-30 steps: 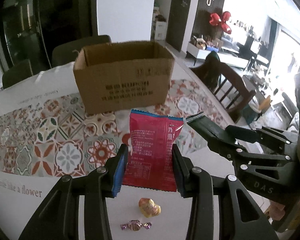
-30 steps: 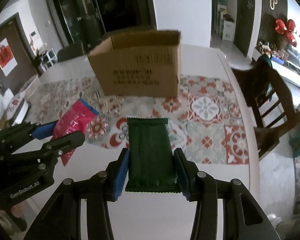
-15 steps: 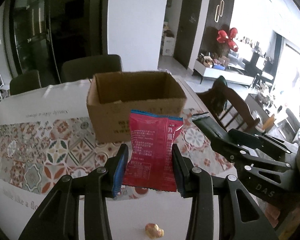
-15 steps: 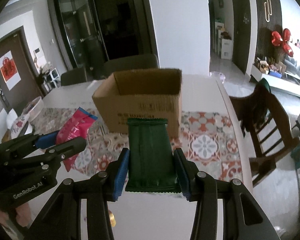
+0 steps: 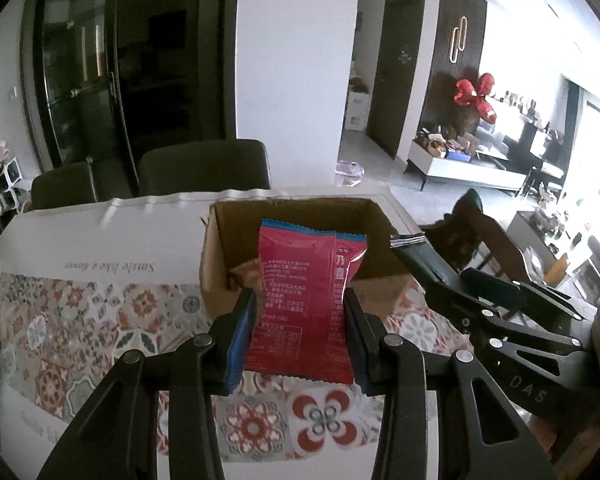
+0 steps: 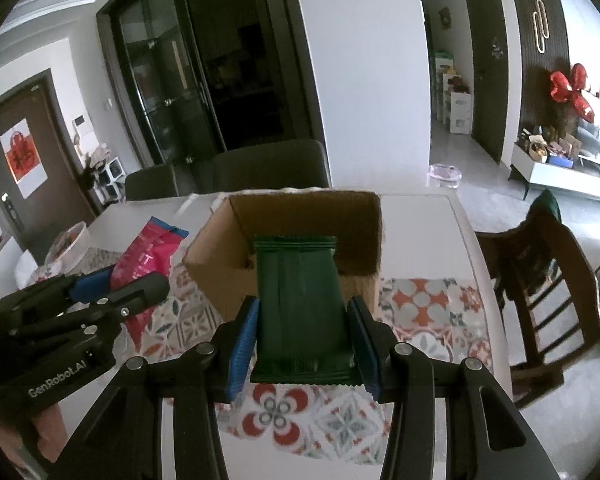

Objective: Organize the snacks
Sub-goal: 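Carry the red pack and dark green pack over the cardboard box, then open both grippers to drop the packs into the box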

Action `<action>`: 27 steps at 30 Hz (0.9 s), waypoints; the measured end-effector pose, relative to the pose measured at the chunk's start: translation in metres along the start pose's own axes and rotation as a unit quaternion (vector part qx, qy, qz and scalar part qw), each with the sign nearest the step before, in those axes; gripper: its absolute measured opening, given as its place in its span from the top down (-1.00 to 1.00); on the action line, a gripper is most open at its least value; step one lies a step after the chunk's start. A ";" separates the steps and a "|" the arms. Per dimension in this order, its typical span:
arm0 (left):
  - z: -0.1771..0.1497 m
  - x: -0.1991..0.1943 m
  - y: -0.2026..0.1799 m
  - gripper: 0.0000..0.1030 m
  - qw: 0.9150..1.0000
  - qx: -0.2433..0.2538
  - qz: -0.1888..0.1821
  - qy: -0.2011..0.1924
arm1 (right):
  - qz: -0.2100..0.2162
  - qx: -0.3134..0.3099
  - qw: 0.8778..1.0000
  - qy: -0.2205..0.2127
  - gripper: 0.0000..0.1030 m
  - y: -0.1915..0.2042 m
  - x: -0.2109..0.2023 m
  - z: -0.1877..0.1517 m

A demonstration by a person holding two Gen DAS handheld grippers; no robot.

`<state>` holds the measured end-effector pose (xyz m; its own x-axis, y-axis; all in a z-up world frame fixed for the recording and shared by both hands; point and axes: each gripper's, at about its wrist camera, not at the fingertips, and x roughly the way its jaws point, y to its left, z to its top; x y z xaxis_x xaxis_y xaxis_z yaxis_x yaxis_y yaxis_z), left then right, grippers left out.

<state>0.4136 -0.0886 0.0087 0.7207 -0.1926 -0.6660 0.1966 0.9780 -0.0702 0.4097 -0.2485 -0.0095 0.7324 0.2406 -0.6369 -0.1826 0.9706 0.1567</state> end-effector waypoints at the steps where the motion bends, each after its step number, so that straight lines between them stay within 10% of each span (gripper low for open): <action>1: 0.003 0.003 0.002 0.19 1.000 -0.001 0.002 0.000 | 0.000 0.000 1.000 -0.001 0.10 -0.001 0.005 0.005; 22: 0.057 0.104 0.030 0.18 0.999 -0.017 0.001 0.047 | -0.014 -0.033 0.999 0.029 0.10 -0.012 0.101 0.060; 27: 0.060 0.123 0.032 -0.35 0.998 -0.015 0.012 0.065 | -0.012 -0.027 0.999 0.041 0.07 -0.018 0.116 0.063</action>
<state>0.5484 -0.0857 -0.0303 0.6324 -0.1584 -0.7583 0.1591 0.9846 -0.0730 0.5394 -0.2377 -0.0381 0.6819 0.2138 -0.6995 -0.2015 0.9742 0.1013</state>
